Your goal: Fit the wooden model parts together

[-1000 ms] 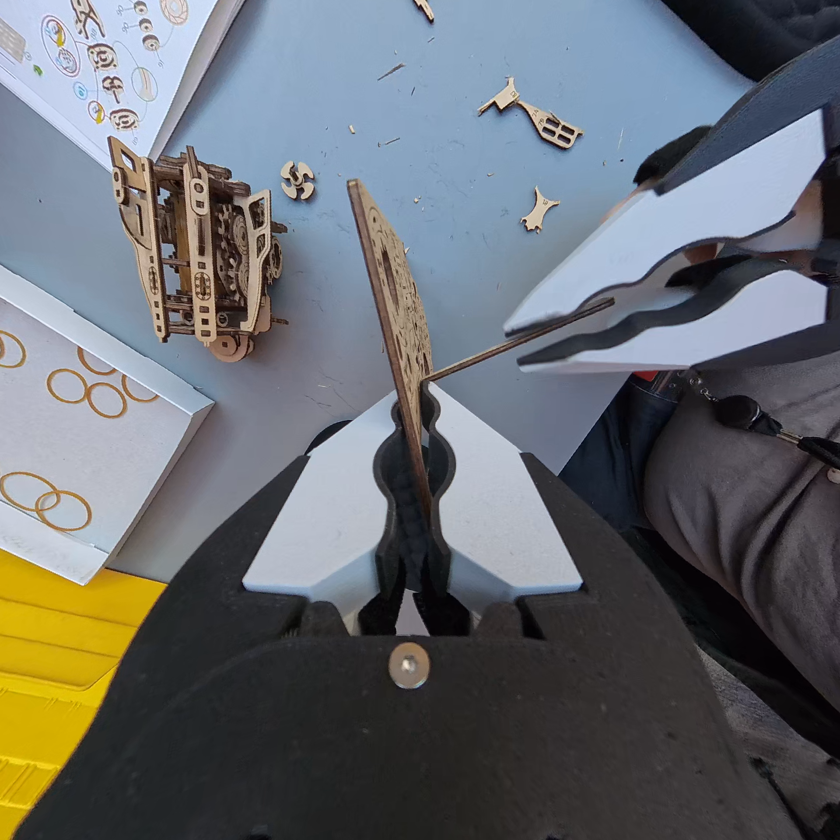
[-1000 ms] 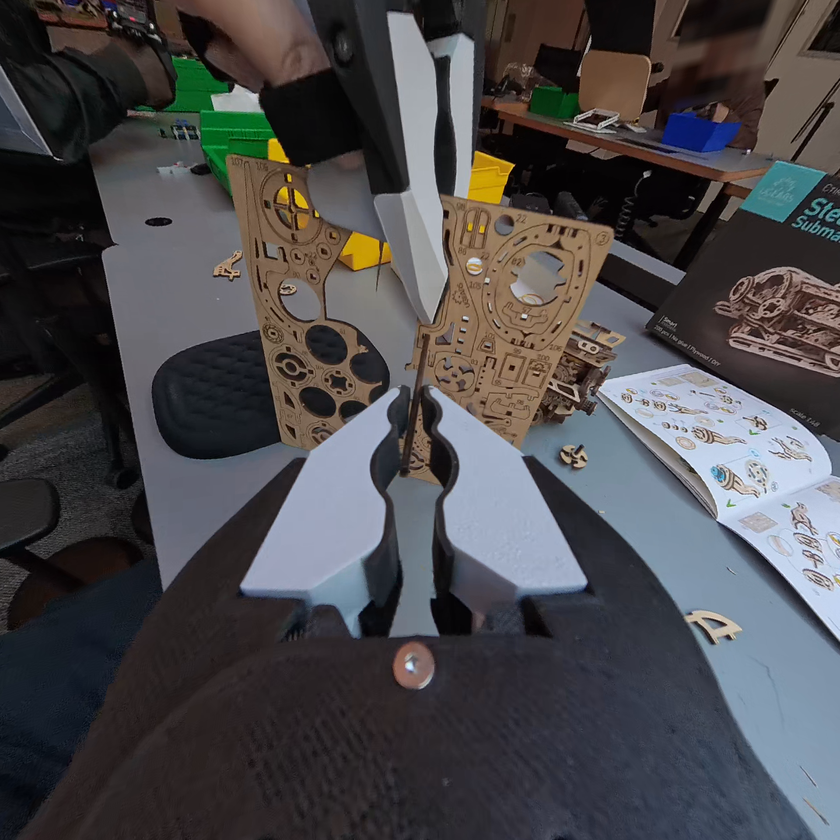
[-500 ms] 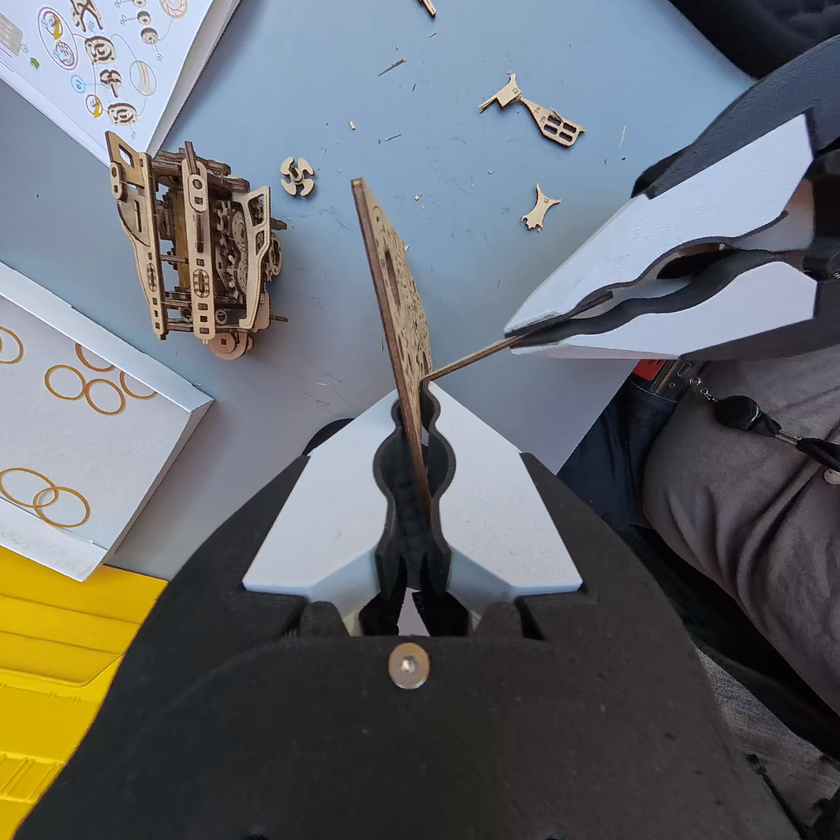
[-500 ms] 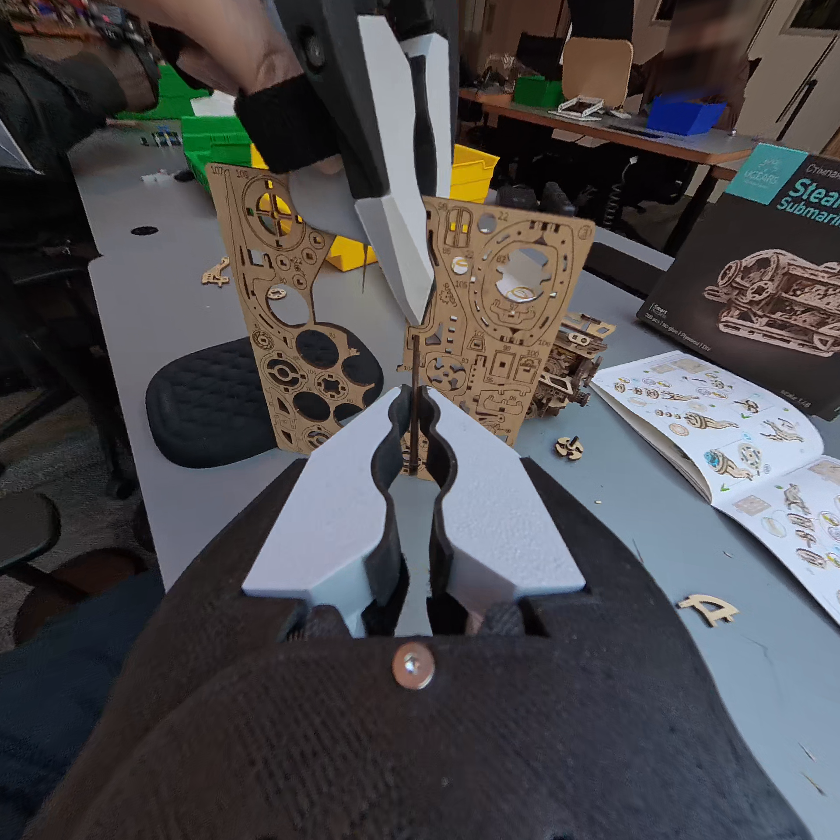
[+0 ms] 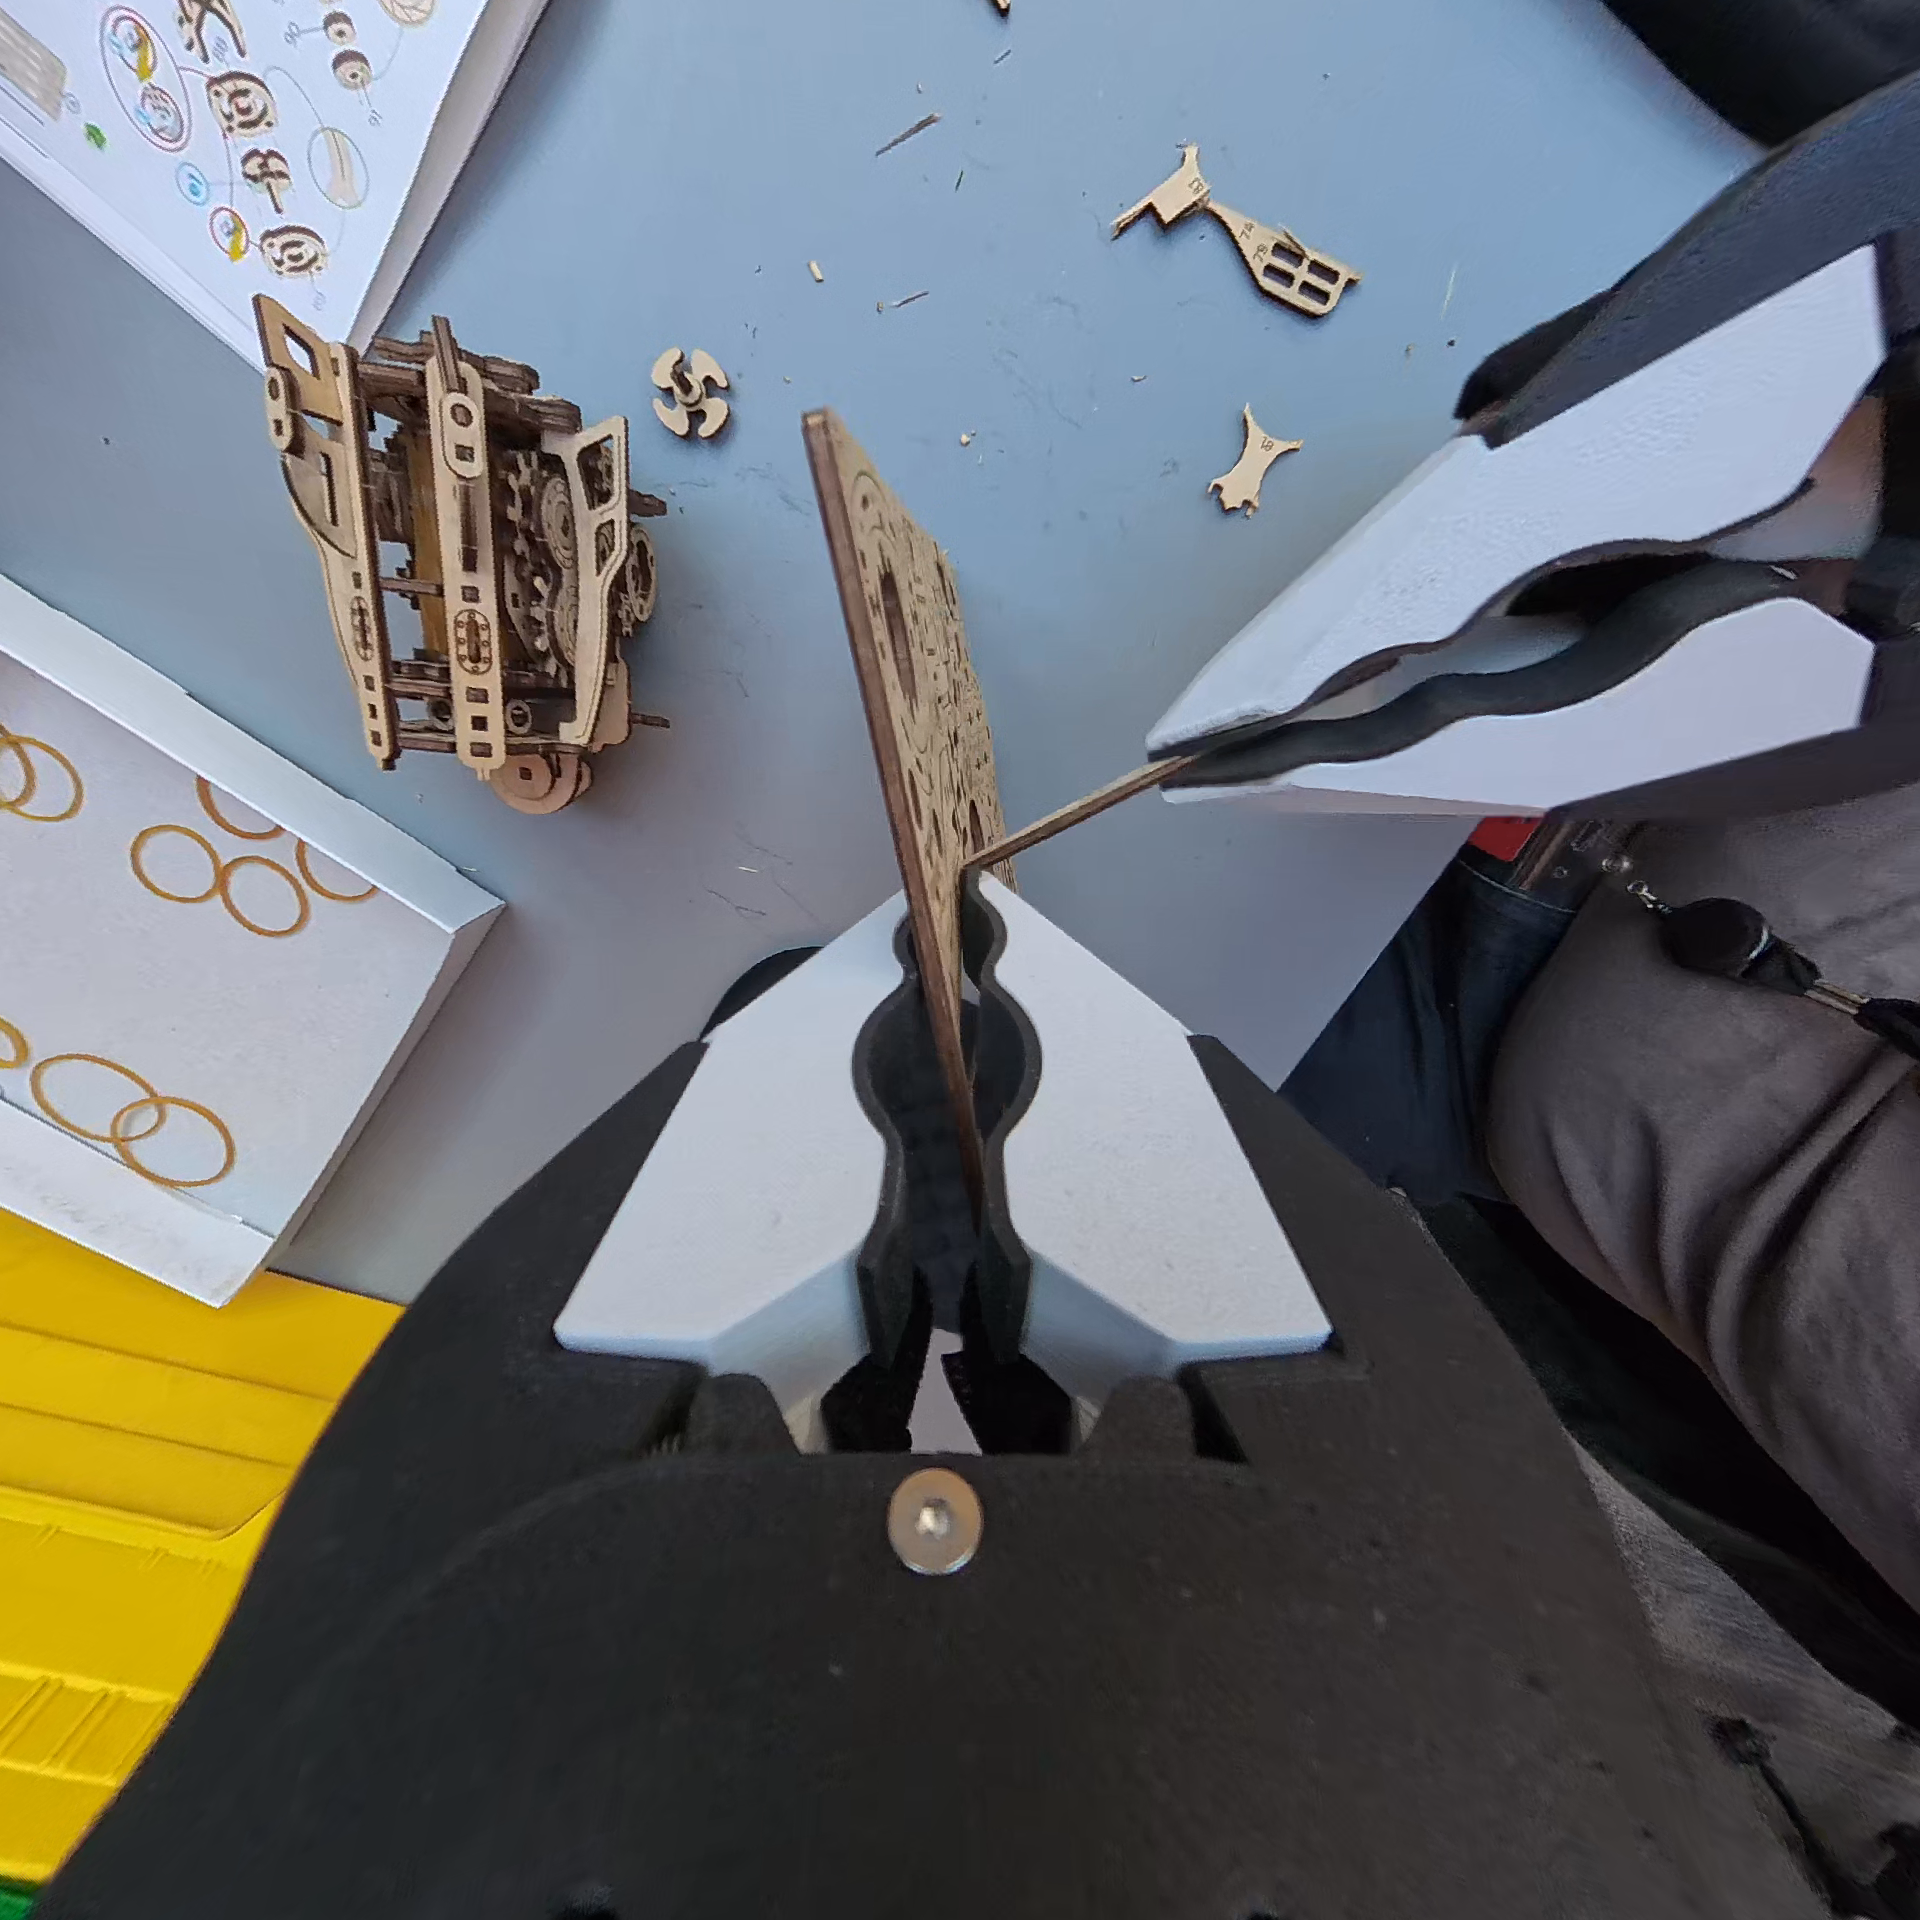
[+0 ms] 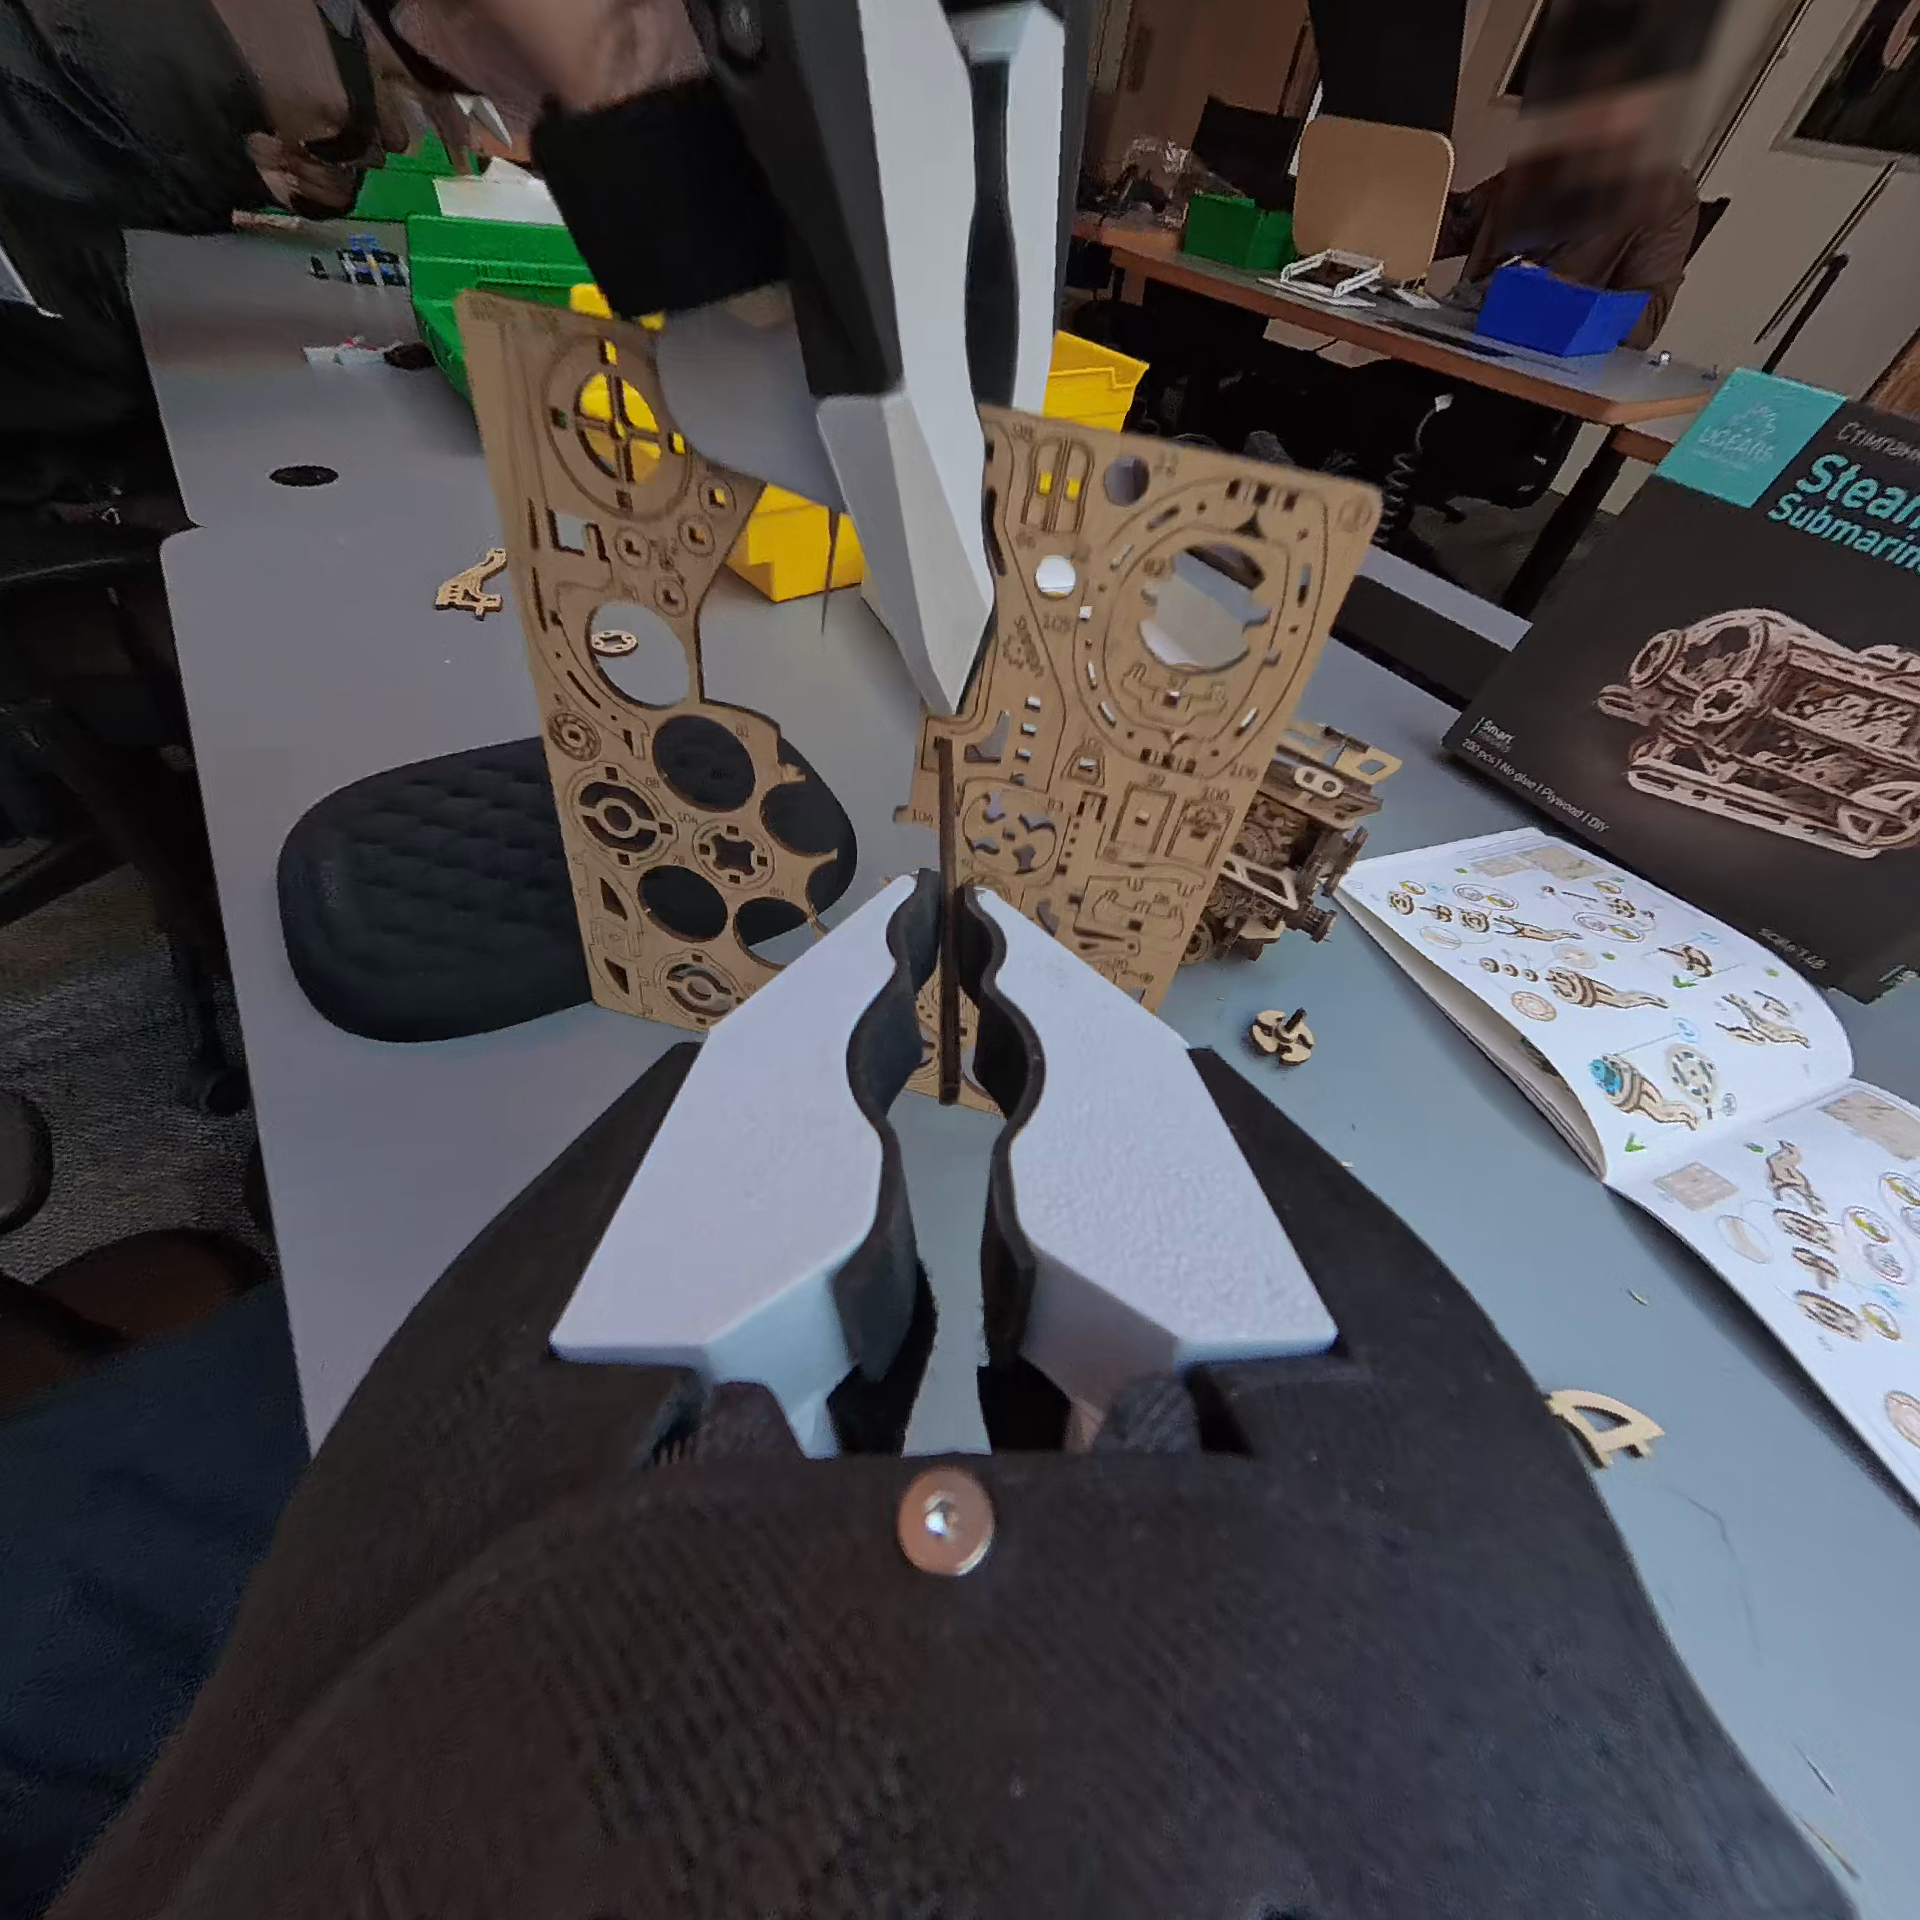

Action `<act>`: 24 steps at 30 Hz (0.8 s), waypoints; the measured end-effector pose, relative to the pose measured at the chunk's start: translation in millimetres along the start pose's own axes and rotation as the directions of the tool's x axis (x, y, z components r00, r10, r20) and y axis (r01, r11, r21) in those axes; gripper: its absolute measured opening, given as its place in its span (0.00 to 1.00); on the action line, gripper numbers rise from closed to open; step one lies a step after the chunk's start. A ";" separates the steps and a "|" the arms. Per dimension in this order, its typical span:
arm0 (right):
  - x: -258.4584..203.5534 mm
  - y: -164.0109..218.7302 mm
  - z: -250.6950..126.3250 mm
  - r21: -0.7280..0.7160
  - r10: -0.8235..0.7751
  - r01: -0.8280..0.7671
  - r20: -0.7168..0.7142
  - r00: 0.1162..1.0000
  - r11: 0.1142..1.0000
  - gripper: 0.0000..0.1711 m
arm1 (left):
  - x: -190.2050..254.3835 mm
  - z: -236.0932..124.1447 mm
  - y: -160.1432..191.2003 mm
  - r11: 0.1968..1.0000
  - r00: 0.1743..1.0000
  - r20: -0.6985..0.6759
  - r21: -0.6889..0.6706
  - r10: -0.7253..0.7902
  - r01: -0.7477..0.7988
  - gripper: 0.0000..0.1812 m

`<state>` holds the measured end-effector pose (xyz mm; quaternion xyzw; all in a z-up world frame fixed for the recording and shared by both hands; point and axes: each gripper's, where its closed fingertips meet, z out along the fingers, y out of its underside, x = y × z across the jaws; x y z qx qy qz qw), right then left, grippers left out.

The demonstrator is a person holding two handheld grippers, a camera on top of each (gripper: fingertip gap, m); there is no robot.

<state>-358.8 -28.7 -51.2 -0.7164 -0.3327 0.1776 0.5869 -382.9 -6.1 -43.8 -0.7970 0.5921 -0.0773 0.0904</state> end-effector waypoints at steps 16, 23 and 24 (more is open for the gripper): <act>-1.1 2.3 3.1 0.078 -0.078 0.079 -0.007 0.997 0.994 0.01 | 0.1 -0.7 1.6 1.000 1.000 -0.013 0.013 -0.012 0.012 0.01; -2.1 1.6 4.1 0.138 -0.100 0.104 -0.033 0.994 0.985 0.01 | -1.2 -0.8 1.8 0.999 0.999 -0.029 0.014 -0.030 0.031 0.01; -2.2 1.6 3.8 0.141 -0.098 0.102 -0.032 0.995 0.985 0.01 | -1.0 -0.7 1.7 0.999 0.999 -0.029 0.014 -0.029 0.030 0.01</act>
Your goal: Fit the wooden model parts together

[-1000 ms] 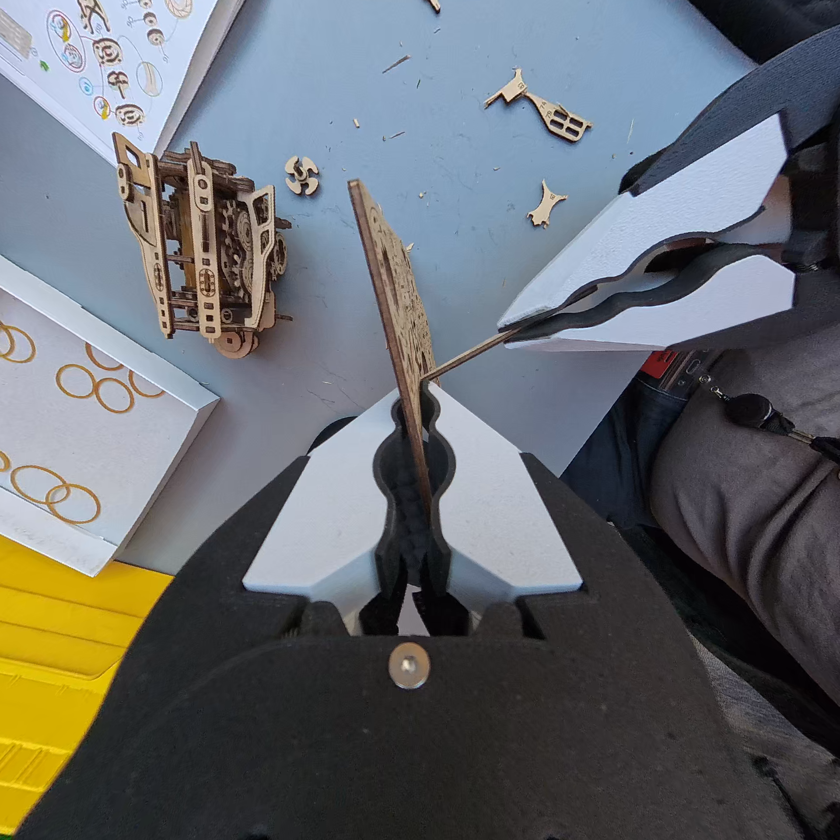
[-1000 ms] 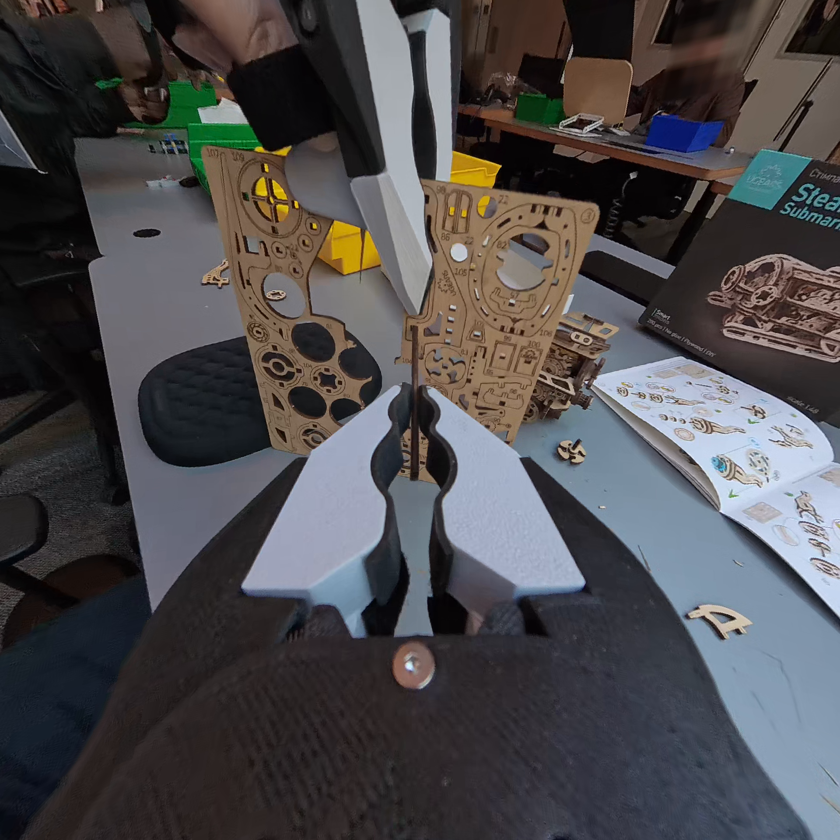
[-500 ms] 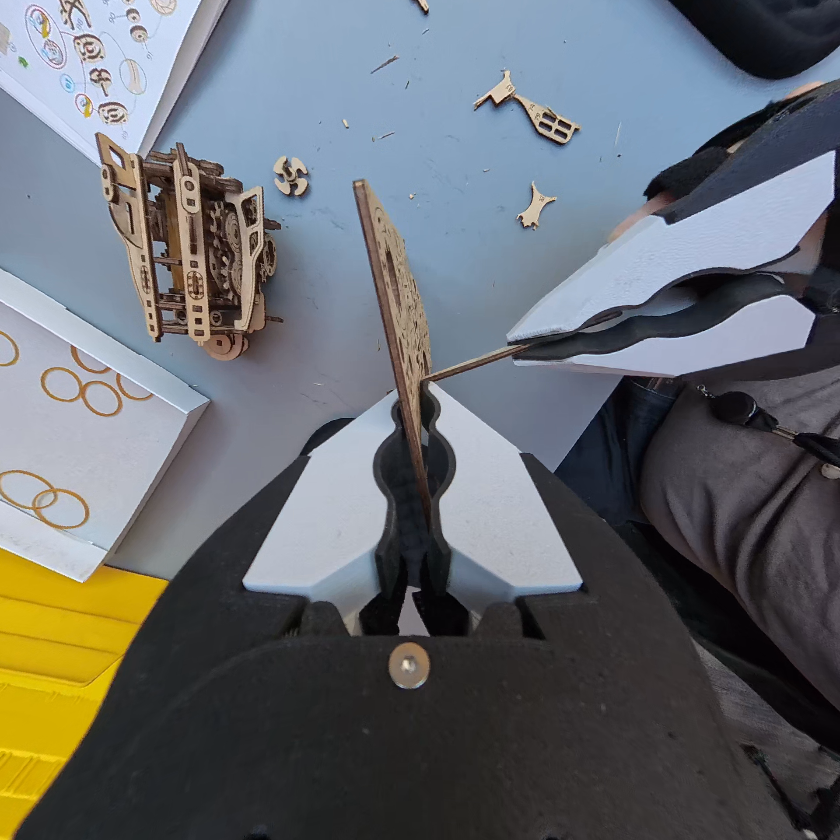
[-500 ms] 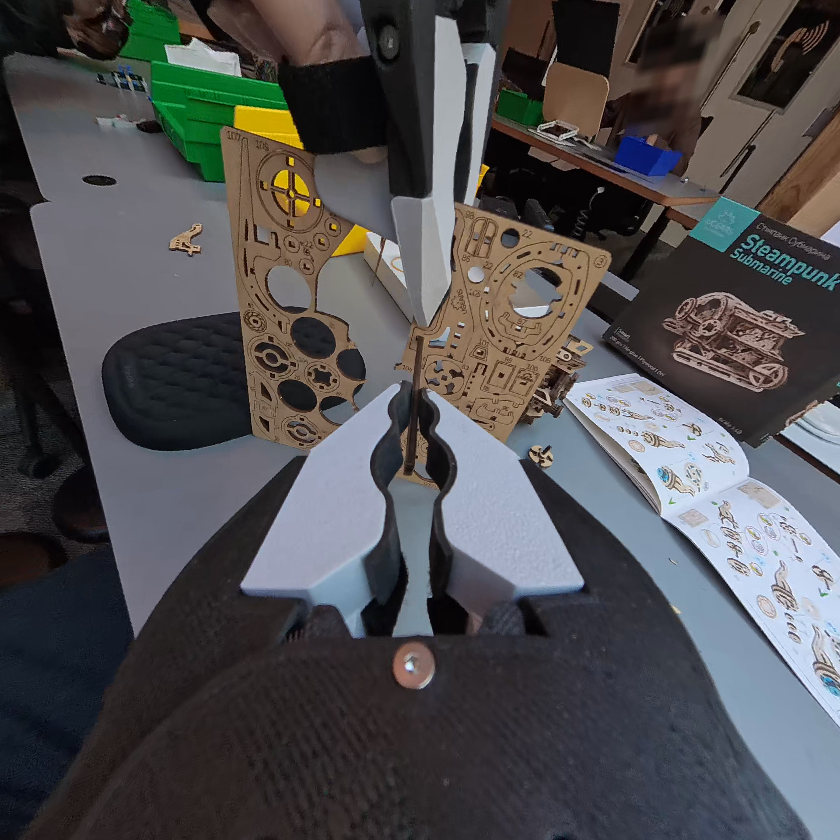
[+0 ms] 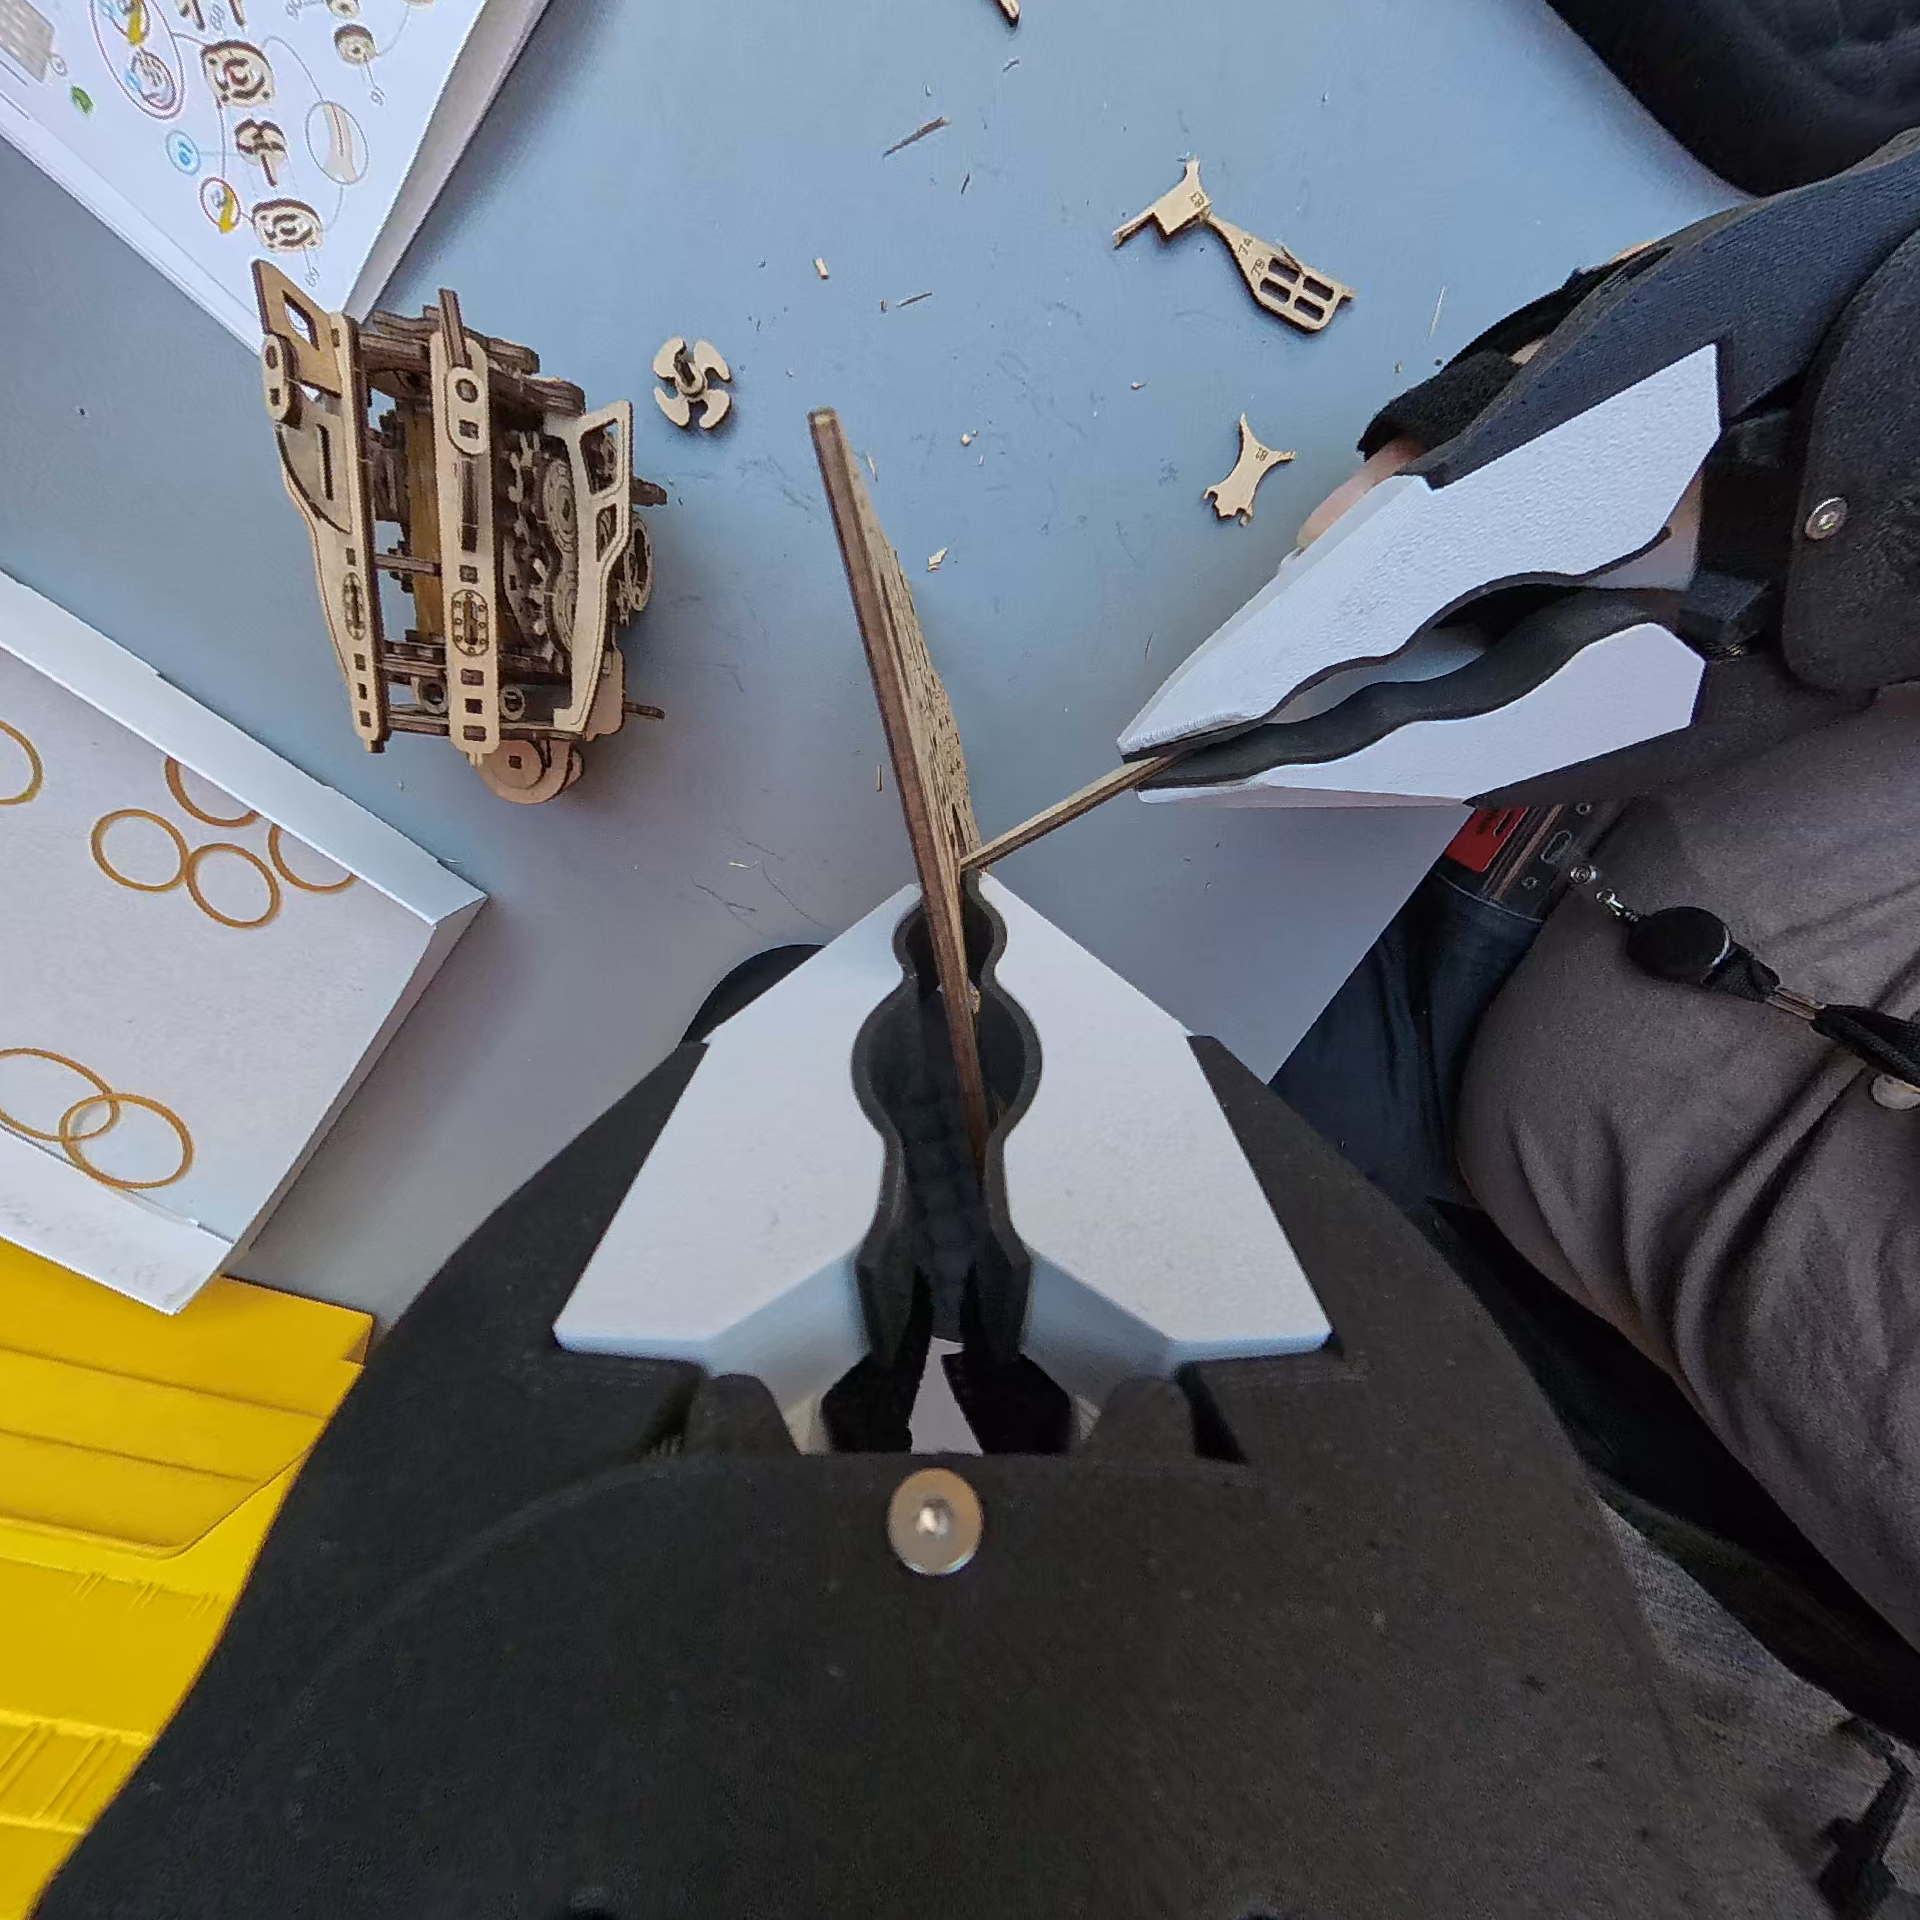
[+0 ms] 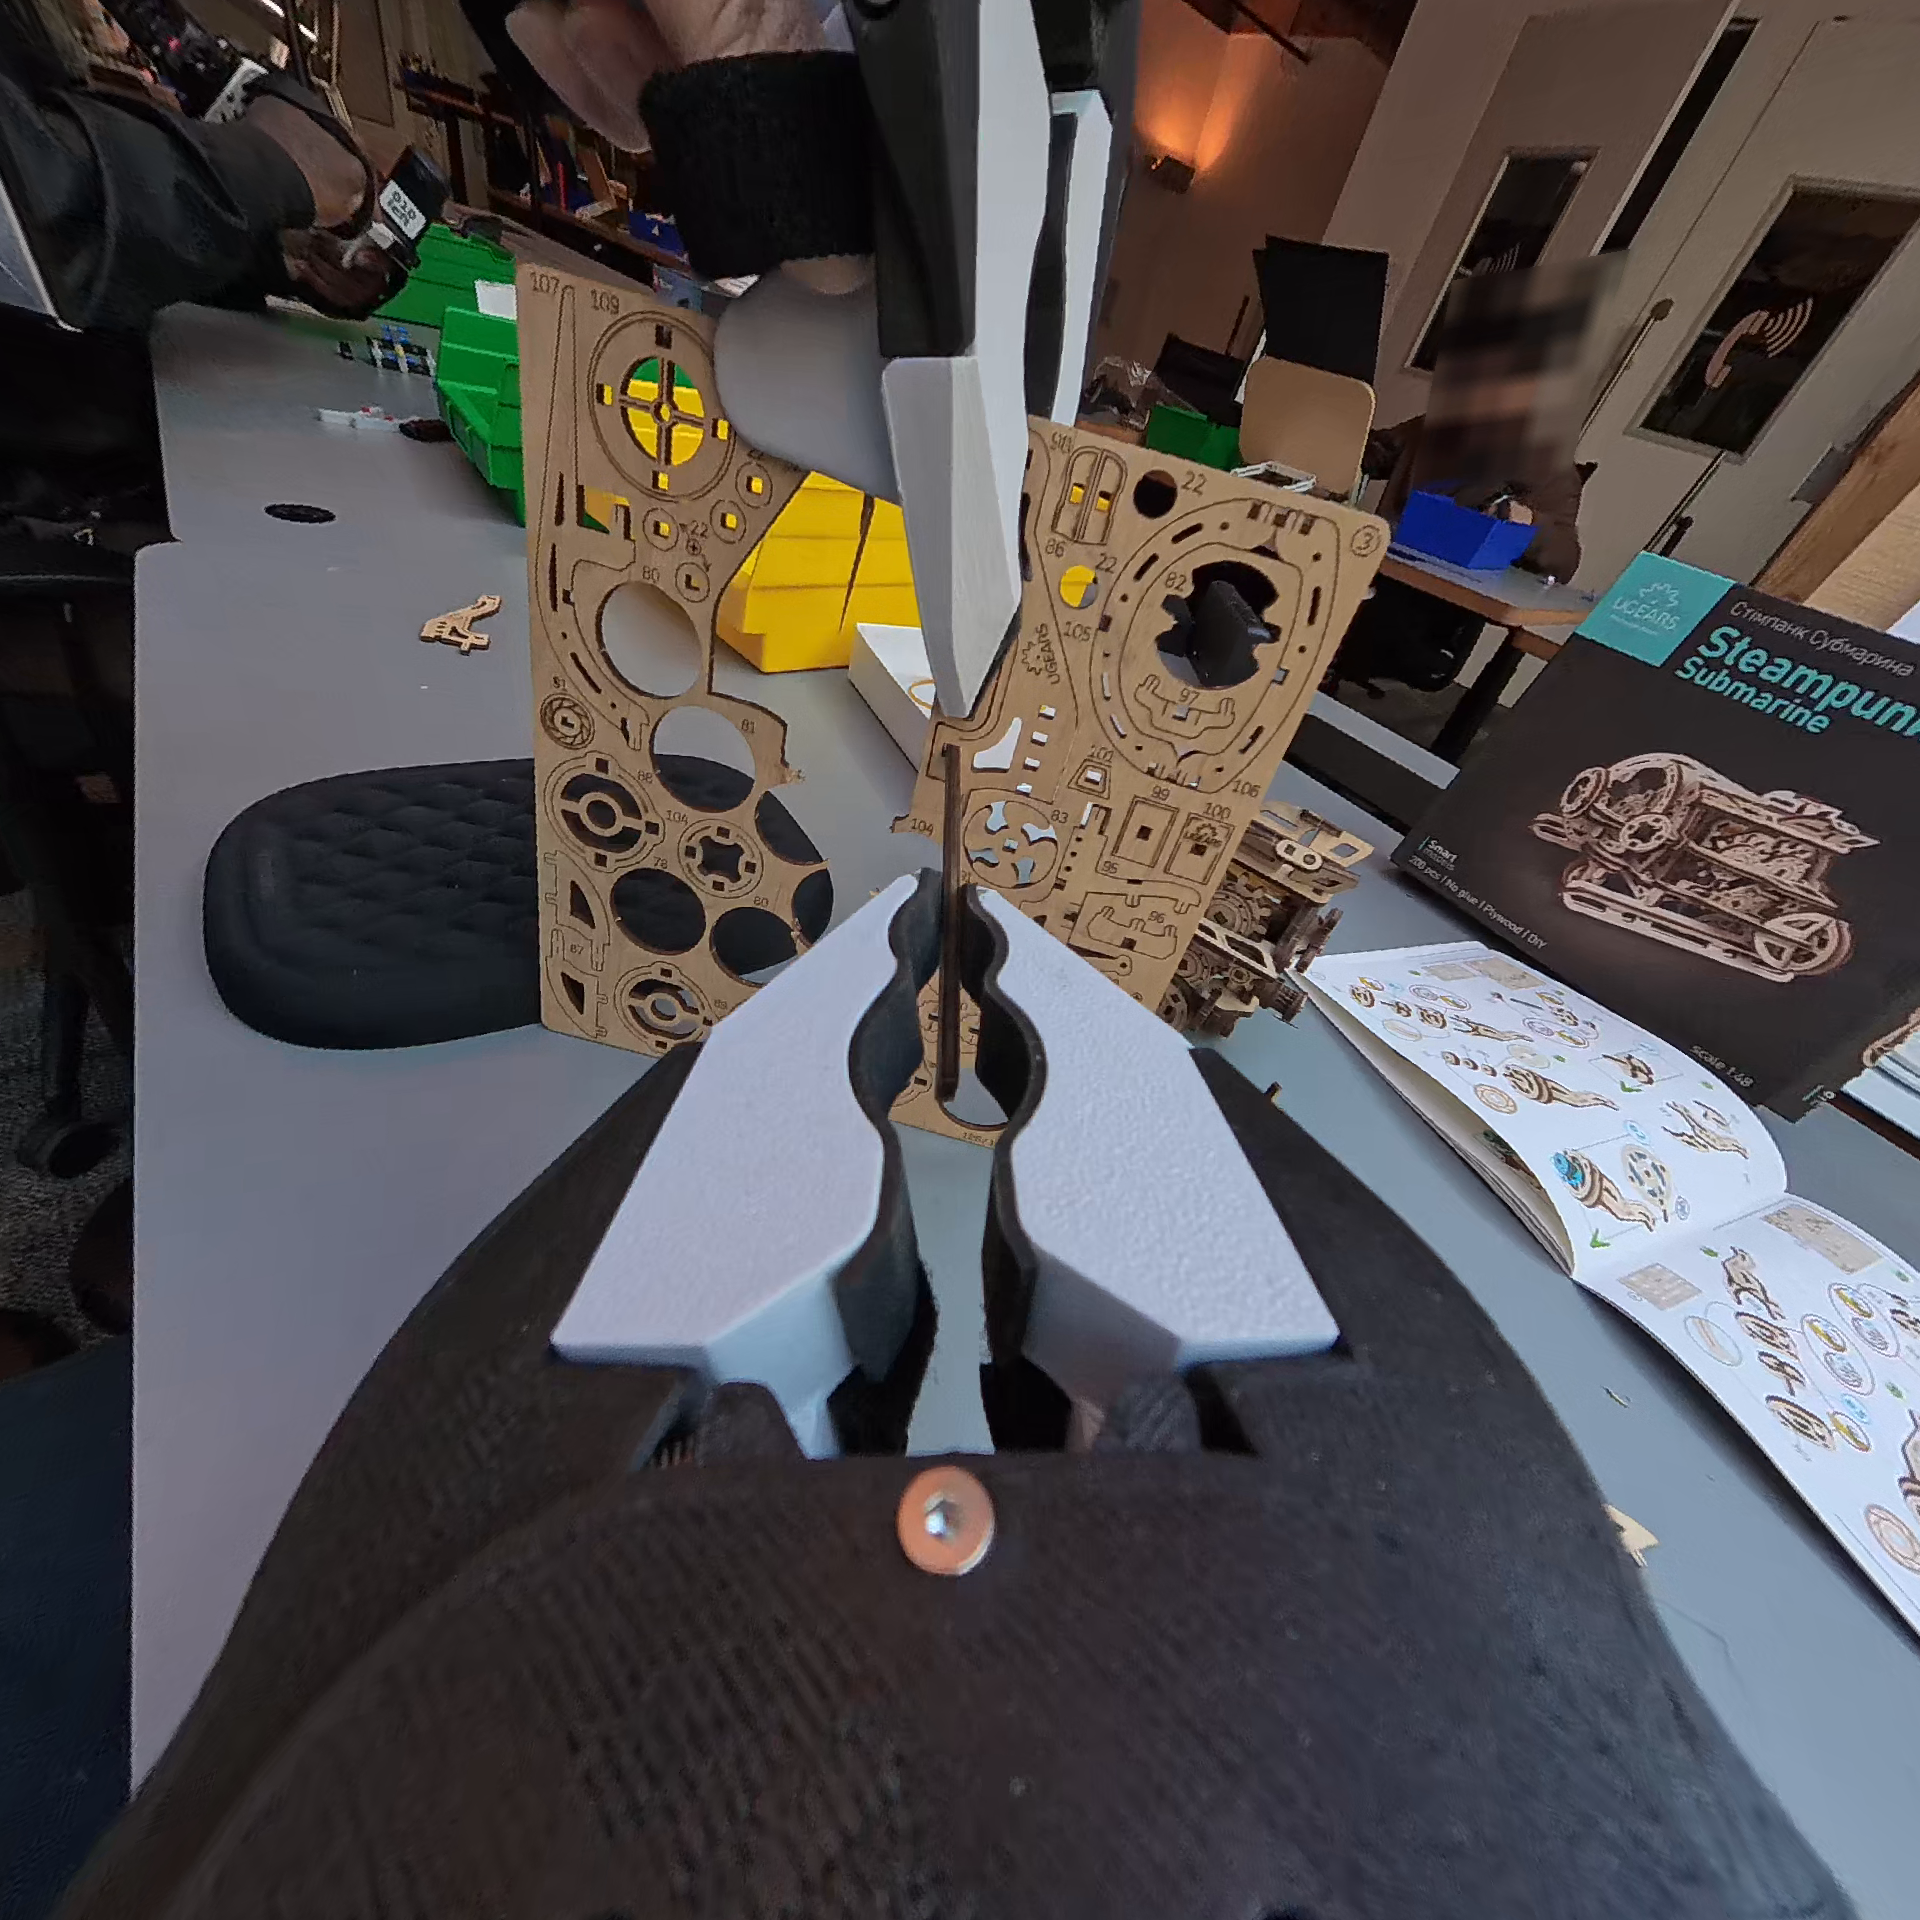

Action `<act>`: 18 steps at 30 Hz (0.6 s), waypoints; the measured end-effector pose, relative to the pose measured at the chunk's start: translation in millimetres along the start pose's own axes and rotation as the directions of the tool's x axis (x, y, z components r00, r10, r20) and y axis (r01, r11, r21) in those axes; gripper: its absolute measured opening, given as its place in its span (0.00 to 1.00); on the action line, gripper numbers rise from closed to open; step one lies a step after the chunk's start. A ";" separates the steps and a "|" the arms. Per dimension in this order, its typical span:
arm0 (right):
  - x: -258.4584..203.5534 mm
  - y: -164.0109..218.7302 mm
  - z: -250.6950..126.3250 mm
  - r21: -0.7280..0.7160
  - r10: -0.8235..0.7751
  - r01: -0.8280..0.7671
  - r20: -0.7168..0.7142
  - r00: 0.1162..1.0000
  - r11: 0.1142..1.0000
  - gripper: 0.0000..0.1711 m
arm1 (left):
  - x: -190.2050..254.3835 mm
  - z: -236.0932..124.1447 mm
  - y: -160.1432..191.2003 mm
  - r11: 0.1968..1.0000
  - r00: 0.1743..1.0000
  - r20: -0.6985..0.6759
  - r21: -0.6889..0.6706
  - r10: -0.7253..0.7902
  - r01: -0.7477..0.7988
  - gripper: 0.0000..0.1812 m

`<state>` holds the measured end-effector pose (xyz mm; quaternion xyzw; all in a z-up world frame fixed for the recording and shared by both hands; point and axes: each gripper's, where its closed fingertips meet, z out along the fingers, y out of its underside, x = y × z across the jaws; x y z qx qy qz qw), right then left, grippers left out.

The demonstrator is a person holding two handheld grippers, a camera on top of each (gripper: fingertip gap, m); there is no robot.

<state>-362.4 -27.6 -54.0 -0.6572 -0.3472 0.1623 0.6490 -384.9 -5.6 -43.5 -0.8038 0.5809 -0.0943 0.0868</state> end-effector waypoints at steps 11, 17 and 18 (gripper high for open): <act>0.6 -17.9 -7.6 -0.120 0.076 -0.071 0.037 0.996 0.990 0.00 | 3.7 0.8 -2.0 0.999 0.999 0.032 -0.011 0.035 -0.035 0.01; 1.1 -18.2 -6.9 -0.238 0.073 -0.059 0.051 0.996 0.970 0.00 | 2.9 1.2 -2.1 0.998 0.997 0.063 -0.019 0.054 -0.053 0.01; 1.3 -17.5 -6.3 -0.241 0.081 -0.066 0.053 0.995 0.968 0.00 | 2.2 1.1 -2.0 0.998 0.996 0.069 -0.022 0.056 -0.054 0.01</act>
